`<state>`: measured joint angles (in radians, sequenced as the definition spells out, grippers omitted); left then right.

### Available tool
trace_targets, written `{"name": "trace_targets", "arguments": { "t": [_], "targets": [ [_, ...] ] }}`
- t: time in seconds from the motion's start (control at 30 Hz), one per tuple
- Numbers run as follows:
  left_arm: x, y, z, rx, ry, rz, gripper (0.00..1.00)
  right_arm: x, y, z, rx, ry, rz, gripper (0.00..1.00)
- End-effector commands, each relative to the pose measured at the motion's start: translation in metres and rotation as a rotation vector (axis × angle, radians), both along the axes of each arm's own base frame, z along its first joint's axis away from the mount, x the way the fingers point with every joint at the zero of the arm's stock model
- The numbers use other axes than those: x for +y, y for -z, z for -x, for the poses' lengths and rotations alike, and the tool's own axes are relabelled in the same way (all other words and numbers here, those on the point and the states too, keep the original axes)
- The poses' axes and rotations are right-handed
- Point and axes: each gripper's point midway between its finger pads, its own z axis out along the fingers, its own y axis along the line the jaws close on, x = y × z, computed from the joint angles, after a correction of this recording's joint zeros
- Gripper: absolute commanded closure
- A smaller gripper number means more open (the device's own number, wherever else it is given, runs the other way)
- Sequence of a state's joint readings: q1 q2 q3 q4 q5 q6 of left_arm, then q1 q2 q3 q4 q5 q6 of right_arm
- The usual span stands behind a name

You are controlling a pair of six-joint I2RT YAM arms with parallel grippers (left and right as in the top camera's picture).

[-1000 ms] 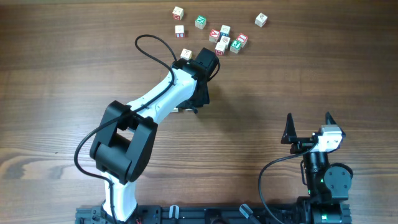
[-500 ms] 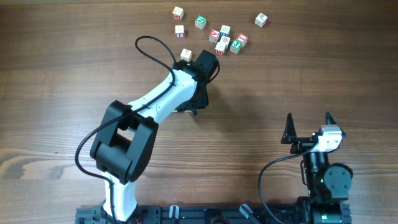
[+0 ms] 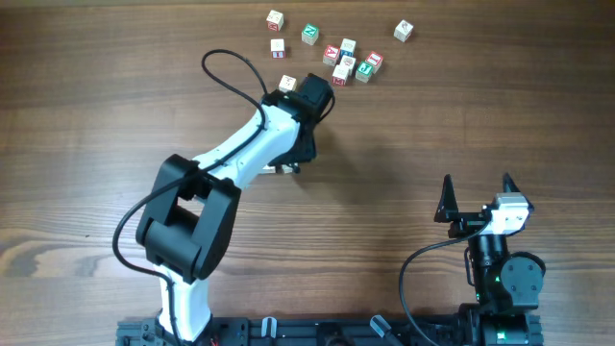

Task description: Form a horizontal line

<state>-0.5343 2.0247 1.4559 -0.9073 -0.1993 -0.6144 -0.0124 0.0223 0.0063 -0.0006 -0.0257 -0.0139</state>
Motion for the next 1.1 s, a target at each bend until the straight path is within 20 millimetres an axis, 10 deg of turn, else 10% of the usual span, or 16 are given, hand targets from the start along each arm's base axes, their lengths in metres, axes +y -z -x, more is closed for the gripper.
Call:
{"name": "trace_targets", "arguments": {
  "t": [0.0,0.77,1.07],
  "targets": [
    [-0.009,-0.031,-0.022,-0.073,0.069,0.083,0.62,0.001,-0.001,0.0,-0.006,-0.008,0.011,0.01],
    [-0.054,-0.026,0.019,0.057,0.212,0.189,0.96,0.001,-0.001,0.0,-0.006,-0.008,0.011,0.0],
    [-0.032,-0.006,0.008,-0.026,0.193,0.068,0.96,0.001,-0.001,0.0,-0.006,-0.008,0.012,0.0]
  ]
}}
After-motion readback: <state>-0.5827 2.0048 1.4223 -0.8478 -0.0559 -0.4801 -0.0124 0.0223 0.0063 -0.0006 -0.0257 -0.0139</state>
